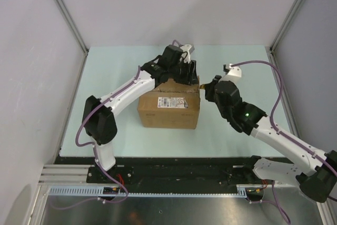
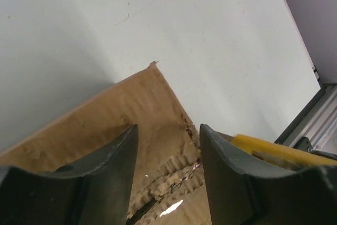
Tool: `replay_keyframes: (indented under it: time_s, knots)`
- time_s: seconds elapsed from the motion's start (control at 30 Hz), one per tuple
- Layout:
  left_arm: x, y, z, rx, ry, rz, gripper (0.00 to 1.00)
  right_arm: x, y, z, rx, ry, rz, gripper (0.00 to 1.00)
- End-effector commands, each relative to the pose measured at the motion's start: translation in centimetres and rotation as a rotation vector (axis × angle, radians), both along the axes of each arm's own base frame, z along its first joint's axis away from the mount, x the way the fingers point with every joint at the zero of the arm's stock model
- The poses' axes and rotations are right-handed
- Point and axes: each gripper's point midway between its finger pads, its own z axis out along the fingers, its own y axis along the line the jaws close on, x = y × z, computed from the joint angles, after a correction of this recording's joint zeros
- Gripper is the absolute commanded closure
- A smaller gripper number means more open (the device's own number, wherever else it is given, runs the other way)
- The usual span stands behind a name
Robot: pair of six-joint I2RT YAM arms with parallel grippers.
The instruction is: Unpack the express box
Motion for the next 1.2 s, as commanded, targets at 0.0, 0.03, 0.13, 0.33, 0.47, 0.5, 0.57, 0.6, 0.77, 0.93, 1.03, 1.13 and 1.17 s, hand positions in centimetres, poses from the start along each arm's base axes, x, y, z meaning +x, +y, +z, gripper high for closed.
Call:
replay_keyframes:
  time_s: [0.0,0.03,0.13,0.33,0.47,0.5,0.57,0.6,0.77,0.93,1.03,1.13,1.17]
  knots:
    - [0.0,-1.4,1.0,0.013,-0.069,-0.064,0.43,-1.5,-1.7,1.7,0.052,-0.024,-0.043,1.0]
    - [0.0,-1.6,0.4,0.024,-0.065,-0.066,0.43,-1.7,-1.9,1.5,0.051,-0.02,-0.049,1.0]
    - [0.4,-1.8,-0.1,0.054,-0.081,-0.042,0.41,-2.3,-2.2,1.5,0.064,-0.019,-0.054,1.0]
    - [1.5,-1.6,-1.2,0.163,-0.157,0.066,0.4,-3.0,-1.6,0.5,0.053,-0.002,-0.035,1.0]
    - [1.7,-0.8,-2.4,0.245,-0.192,0.121,0.41,-3.3,-1.2,0.6,0.052,-0.017,-0.032,1.0]
    - [1.7,-0.5,-2.6,0.256,-0.192,0.131,0.42,-3.4,-1.1,0.4,0.049,-0.019,-0.026,1.0]
    - [1.7,0.0,-3.2,0.278,-0.191,0.142,0.44,-3.3,-0.9,0.6,0.057,-0.034,-0.025,1.0]
    - [1.6,0.1,-3.2,0.281,-0.191,0.144,0.45,-3.3,-0.8,0.5,0.052,-0.037,-0.022,1.0]
    - [1.0,0.5,-4.1,0.296,-0.168,0.133,0.51,-2.8,-0.5,0.9,0.047,-0.068,-0.032,1.0]
    - [0.7,0.4,-4.4,0.296,-0.159,0.127,0.56,-2.6,-0.9,2.0,0.05,-0.109,-0.053,1.0]
    - [0.6,0.3,-4.5,0.292,-0.153,0.122,0.56,-2.5,-1.2,2.5,0.046,-0.127,-0.059,1.0]
    - [0.6,0.3,-4.4,0.29,-0.152,0.12,0.56,-2.4,-1.1,2.6,0.045,-0.128,-0.056,1.0]
    - [0.6,0.2,-4.4,0.291,-0.152,0.12,0.56,-2.4,-0.9,2.5,0.046,-0.127,-0.051,1.0]
